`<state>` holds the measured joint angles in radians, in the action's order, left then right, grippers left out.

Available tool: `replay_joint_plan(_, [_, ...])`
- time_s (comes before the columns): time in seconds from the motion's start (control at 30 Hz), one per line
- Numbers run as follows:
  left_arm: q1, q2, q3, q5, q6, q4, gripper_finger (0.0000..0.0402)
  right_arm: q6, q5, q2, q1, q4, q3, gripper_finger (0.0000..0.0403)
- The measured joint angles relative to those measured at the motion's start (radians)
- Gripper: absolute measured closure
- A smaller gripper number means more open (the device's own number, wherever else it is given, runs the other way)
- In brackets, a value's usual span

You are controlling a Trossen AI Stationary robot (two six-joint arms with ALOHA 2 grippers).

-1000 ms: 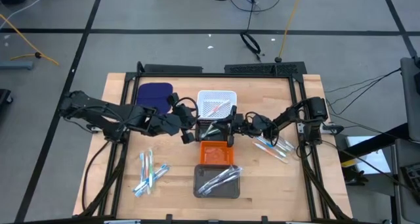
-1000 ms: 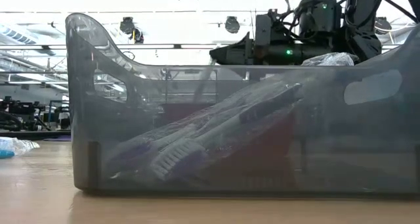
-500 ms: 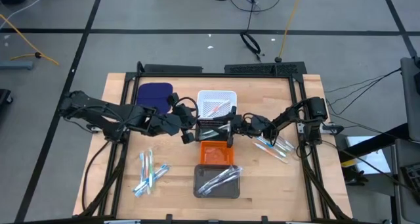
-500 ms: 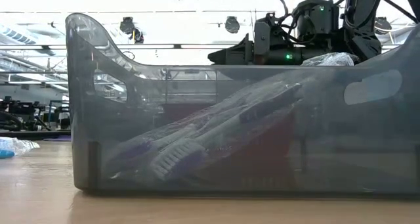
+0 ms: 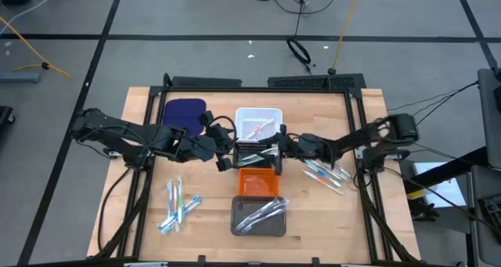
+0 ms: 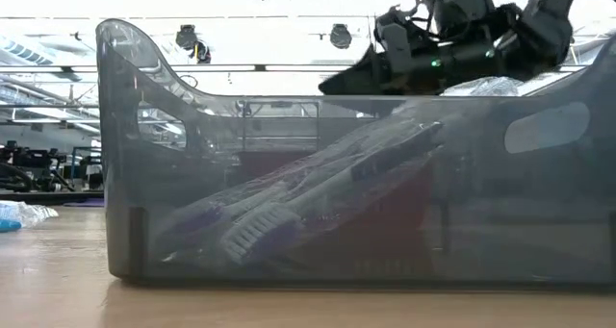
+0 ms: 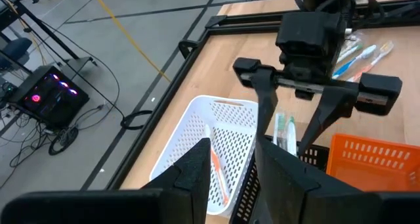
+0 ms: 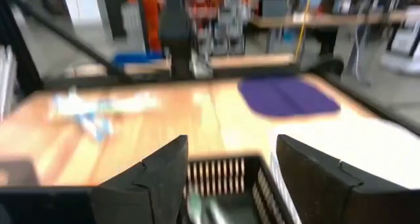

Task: Pick & Place Toothbrushes
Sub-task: Put the orange toothbrush into the white basket

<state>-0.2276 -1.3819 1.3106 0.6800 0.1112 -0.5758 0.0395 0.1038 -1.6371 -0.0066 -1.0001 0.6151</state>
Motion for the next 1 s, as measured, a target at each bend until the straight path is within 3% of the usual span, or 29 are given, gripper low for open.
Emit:
replay_joint_plan(0.3, [0.000, 0.000, 0.000, 0.000, -0.001, 0.000, 0.0279, 0.063, 0.000, 0.356, 0.074, 0.617, 0.000, 0.0203])
replay_joint_plan(0.5, [0.000, 0.000, 0.000, 0.000, -0.002, 0.000, 0.0279, 0.174, 0.000, 0.513, 0.148, 0.951, 0.000, 0.0215])
replay_joint_plan(0.8, [0.000, 0.000, 0.000, 0.000, 0.000, 0.000, 0.0279, 0.448, -0.004, 0.565, 0.248, 1.372, 0.000, 0.0231])
replay_joint_plan(1.0, [0.000, 0.000, 0.000, 0.000, 0.000, 0.000, 0.0279, 0.552, 0.000, 0.541, 0.297, 1.468, 0.000, 0.0232])
